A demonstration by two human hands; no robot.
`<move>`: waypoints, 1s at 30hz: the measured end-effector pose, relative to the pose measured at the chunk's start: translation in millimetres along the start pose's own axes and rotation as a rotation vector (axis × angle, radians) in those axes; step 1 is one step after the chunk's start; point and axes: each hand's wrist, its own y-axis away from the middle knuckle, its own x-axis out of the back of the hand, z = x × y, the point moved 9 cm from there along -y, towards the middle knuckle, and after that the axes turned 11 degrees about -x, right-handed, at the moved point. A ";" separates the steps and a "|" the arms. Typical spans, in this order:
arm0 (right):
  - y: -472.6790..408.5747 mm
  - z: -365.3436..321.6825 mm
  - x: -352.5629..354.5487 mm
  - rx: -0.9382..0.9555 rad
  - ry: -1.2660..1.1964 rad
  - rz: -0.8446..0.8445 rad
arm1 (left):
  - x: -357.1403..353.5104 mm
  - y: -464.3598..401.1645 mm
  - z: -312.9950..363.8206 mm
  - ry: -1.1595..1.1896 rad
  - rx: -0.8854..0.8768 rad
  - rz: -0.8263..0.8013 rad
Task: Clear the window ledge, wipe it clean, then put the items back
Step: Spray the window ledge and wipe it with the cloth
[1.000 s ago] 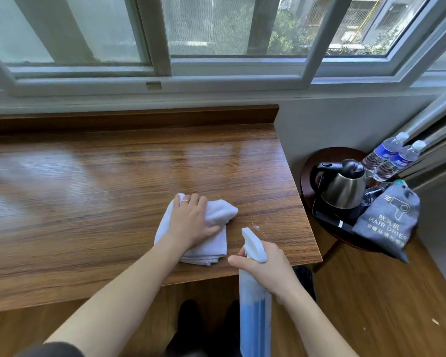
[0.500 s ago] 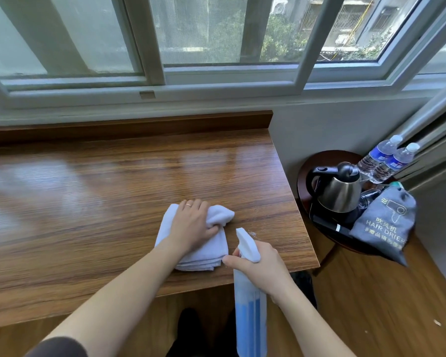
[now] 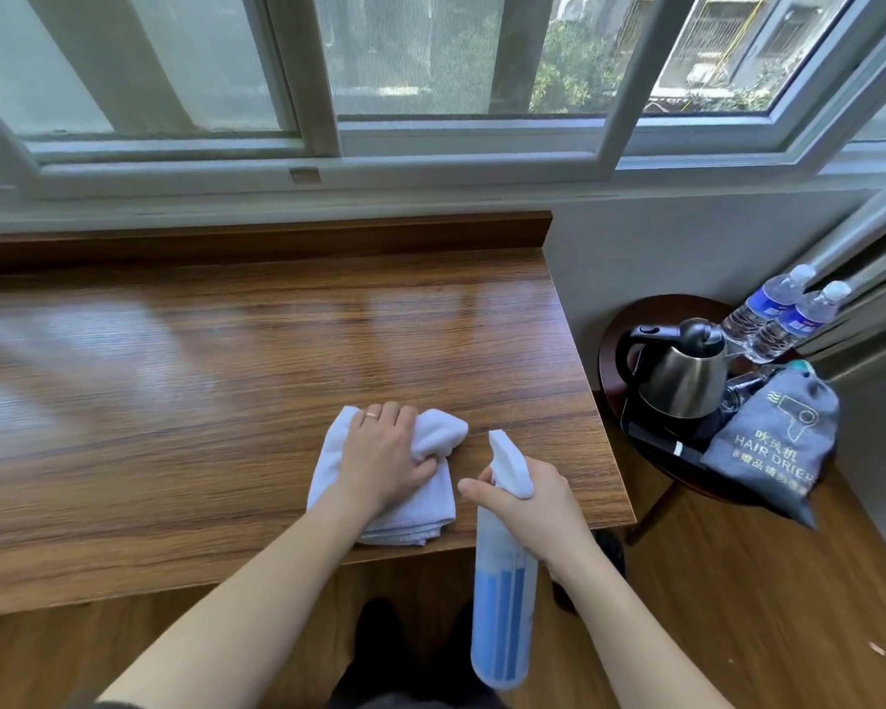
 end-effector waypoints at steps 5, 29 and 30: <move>2.1 -1.4 2.4 0.019 -0.018 -0.022 | -1.7 33.9 17.5 0.003 -0.010 0.007; -1.7 8.9 7.8 -0.005 -0.007 -0.036 | -0.1 -31.8 -5.4 -0.015 0.055 -0.045; -1.4 9.6 8.7 -0.005 -0.010 -0.035 | 0.1 -28.1 -3.8 -0.017 0.062 -0.039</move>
